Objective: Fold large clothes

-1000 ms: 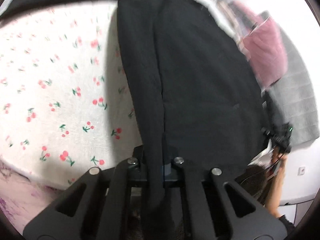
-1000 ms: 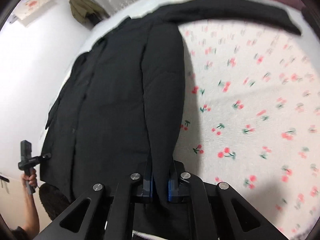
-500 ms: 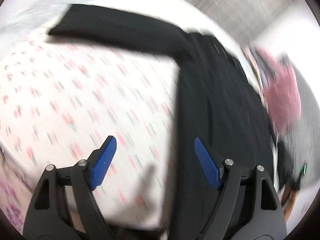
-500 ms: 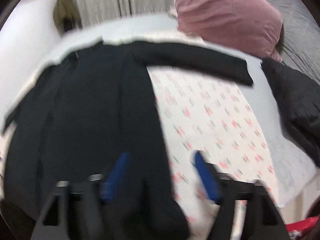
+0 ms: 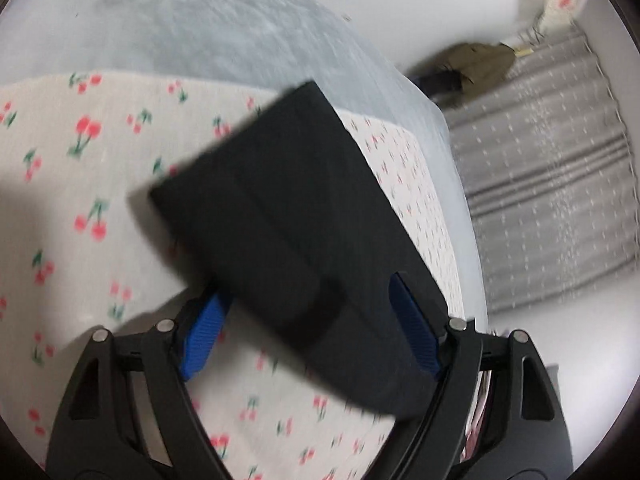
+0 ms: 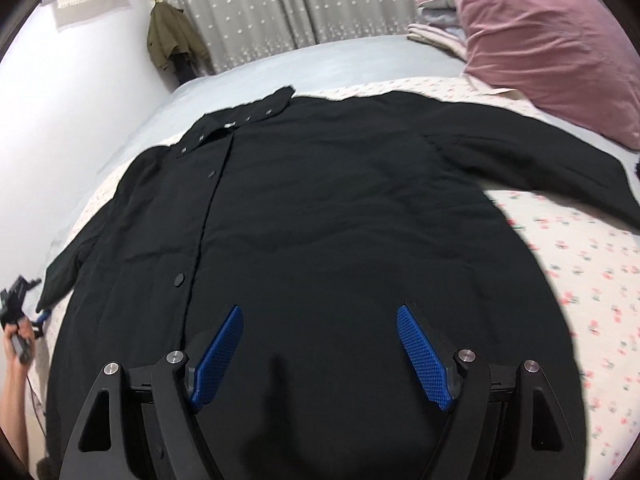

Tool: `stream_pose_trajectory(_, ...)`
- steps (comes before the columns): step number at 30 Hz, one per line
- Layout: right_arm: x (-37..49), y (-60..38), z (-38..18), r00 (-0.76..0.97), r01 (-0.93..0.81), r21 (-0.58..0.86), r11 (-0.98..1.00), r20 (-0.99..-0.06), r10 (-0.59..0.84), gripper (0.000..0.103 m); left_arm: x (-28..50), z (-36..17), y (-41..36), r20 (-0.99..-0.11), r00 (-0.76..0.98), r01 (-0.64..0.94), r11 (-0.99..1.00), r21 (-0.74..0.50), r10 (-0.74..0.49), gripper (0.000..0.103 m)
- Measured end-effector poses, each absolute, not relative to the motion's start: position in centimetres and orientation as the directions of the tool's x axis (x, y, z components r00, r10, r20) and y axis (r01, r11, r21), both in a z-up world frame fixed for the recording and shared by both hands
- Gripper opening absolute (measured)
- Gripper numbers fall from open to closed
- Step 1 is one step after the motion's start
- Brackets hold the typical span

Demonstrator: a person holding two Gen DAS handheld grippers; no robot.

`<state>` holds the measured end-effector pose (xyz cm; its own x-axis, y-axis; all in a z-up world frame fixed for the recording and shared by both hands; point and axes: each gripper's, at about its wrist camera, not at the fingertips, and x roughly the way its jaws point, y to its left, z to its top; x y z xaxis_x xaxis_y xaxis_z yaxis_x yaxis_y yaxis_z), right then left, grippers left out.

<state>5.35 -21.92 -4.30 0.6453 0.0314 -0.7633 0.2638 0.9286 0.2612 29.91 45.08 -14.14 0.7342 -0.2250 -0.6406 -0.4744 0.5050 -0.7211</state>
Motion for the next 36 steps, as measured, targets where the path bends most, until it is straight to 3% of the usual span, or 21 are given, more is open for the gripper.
stream_pose_trajectory(1, 5.7, -21.8, -4.9, 0.644, 0.266, 0.263, 0.927, -0.765, 0.033, 0.081, 30.1, -14.0, 45.2, -0.653, 0.726, -0.487, 0.511, -0.708, -0.214, 0.069)
stream_pose_trajectory(3, 6.2, -21.7, -6.0, 0.633, 0.272, 0.278, 0.921, -0.773, 0.046, 0.081, 30.0, -13.3, 45.1, -0.684, 0.703, -0.497, 0.554, -0.668, -0.194, 0.009)
stream_pose_trajectory(5, 6.4, -22.1, -6.5, 0.622, 0.278, 0.279, 0.919, -0.781, 0.049, 0.081, 28.1, -11.9, 46.3, -0.628, 0.763, -0.44, 0.586, -0.68, -0.156, 0.009)
stream_pose_trajectory(7, 6.5, -22.0, -6.6, 0.62, 0.273, 0.264, 0.925, -0.783, 0.04, 0.081, 24.9, -11.5, 47.6, -0.575, 0.818, -0.47, 0.542, -0.696, -0.028, 0.009)
stream_pose_trajectory(10, 6.6, -22.1, -6.8, 0.621, 0.272, 0.253, 0.929, -0.784, 0.032, 0.08, 24.2, -15.1, 48.2, -0.662, 0.749, -0.581, 0.468, -0.667, -0.014, 0.011)
stream_pose_trajectory(12, 6.6, -22.4, -7.0, 0.616, 0.272, 0.257, 0.927, -0.787, 0.037, 0.081, 23.6, -15.6, 48.1, -0.632, 0.775, -0.56, 0.462, -0.687, 0.0, 0.016)
stream_pose_trajectory(13, 6.7, -22.3, -7.1, 0.614, 0.271, 0.253, 0.929, -0.788, 0.036, 0.08, 23.6, -15.2, 47.7, -0.625, 0.781, -0.551, 0.471, -0.689, -0.002, 0.02)
stream_pose_trajectory(15, 6.8, -22.3, -7.0, 0.612, 0.266, 0.242, 0.933, -0.79, 0.031, 0.08, 23.9, -15.0, 47.7, -0.606, 0.795, -0.522, 0.467, -0.714, -0.038, 0.047)
stream_pose_trajectory(17, 6.9, -22.4, -7.0, 0.614, 0.257, 0.241, 0.936, -0.789, 0.035, 0.081, 24.1, -14.9, 48.6, -0.581, 0.812, -0.5, 0.447, -0.741, -0.054, 0.053)
stream_pose_trajectory(18, 7.0, -22.4, -6.9, 0.617, 0.255, 0.25, 0.934, -0.786, 0.042, 0.081, 24.7, -15.0, 48.7, -0.603, 0.796, -0.522, 0.447, -0.726, -0.05, 0.05)
stream_pose_trajectory(19, 7.2, -22.4, -6.9, 0.618, 0.255, 0.264, 0.93, -0.784, 0.053, 0.081, 25.5, -14.8, 48.5, -0.621, 0.783, -0.538, 0.454, -0.71, -0.044, 0.039)
stream_pose_trajectory(20, 7.4, -22.3, -7.0, 0.618, 0.254, 0.273, 0.928, -0.784, 0.062, 0.081, 26.0, -14.5, 48.4, -0.653, 0.757, -0.57, 0.468, -0.676, -0.022, 0.009)
stream_pose_trajectory(22, 7.7, -22.1, -7.0, 0.618, 0.25, 0.279, 0.927, -0.783, 0.069, 0.081, 25.7, -12.7, 47.9, -0.643, 0.766, -0.563, 0.48, -0.672, -0.003, 0.01)
stream_pose_trajectory(27, 7.7, -22.2, -6.2, 0.644, 0.245, 0.292, 0.924, -0.762, 0.07, 0.081, 25.4, -6.1, 42.6, -0.518, 0.855, -0.421, 0.633, -0.65, 0.037, 0.01)
stream_pose_trajectory(31, 7.9, -22.3, -5.8, 0.657, 0.24, 0.309, 0.92, -0.75, 0.08, 0.081, 26.3, -1.0, 37.0, -0.418, 0.906, -0.245, 0.718, -0.651, -0.071, 0.01)
stream_pose_trajectory(36, 7.8, -22.5, -5.4, 0.669, 0.239, 0.324, 0.915, -0.738, 0.087, 0.081, 28.2, 2.9, 29.3, -0.372, 0.899, -0.06, 0.78, -0.623, -0.229, 0.009)
